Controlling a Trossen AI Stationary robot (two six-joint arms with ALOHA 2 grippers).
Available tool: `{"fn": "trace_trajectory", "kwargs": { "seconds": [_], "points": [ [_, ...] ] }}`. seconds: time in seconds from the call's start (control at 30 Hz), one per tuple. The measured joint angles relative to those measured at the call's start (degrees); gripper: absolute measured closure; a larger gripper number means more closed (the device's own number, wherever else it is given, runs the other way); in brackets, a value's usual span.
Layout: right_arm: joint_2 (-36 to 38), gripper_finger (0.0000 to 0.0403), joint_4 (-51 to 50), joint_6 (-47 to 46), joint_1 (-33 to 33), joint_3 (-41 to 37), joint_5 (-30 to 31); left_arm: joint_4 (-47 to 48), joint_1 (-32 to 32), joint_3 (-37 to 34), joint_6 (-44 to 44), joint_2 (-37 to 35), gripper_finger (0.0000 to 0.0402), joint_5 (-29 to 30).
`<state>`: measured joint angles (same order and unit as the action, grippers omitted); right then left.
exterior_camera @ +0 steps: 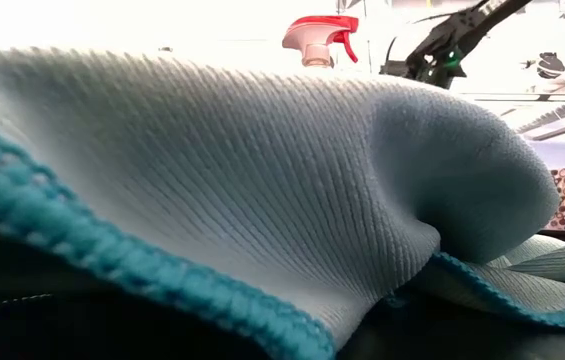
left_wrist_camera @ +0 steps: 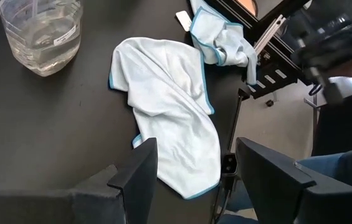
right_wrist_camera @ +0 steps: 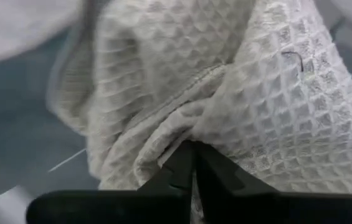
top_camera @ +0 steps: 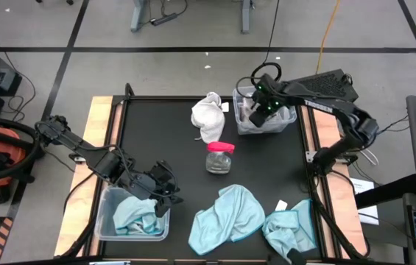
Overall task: Sort microfiber towel by color & place in baskets
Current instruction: Put the gray towel into the top transparent bin
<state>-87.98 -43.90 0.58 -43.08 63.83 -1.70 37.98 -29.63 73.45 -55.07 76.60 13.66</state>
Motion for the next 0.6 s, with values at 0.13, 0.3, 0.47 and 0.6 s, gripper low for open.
{"fn": "trace_trajectory", "kwargs": {
  "seconds": [0.13, 0.3, 0.47, 0.6],
  "points": [
    [-3.1, 0.0401, -0.1, -3.2, -1.0, 0.1, -0.7, 0.0, 0.0, 0.0, 0.2, 0.0, 0.0181, 0.0],
    [-5.0, 0.0399, 0.3, -5.5, -1.2, 0.2, -2.6, 0.1, 0.0, 0.0, 0.5, 0.0, 0.0181, 0.0],
    [-5.4, 0.0399, 0.2, -6.0, -1.6, 0.4, -7.8, 0.2, 0.0, 0.0, 1.5, 0.0, 0.0181, -0.1],
    [-4.4, 0.0399, -3.1, -4.8, -1.6, 1.9, -8.2, 0.3, 0.0, 0.0, 2.0, 0.0, 0.0181, -0.3]
  ]
}}
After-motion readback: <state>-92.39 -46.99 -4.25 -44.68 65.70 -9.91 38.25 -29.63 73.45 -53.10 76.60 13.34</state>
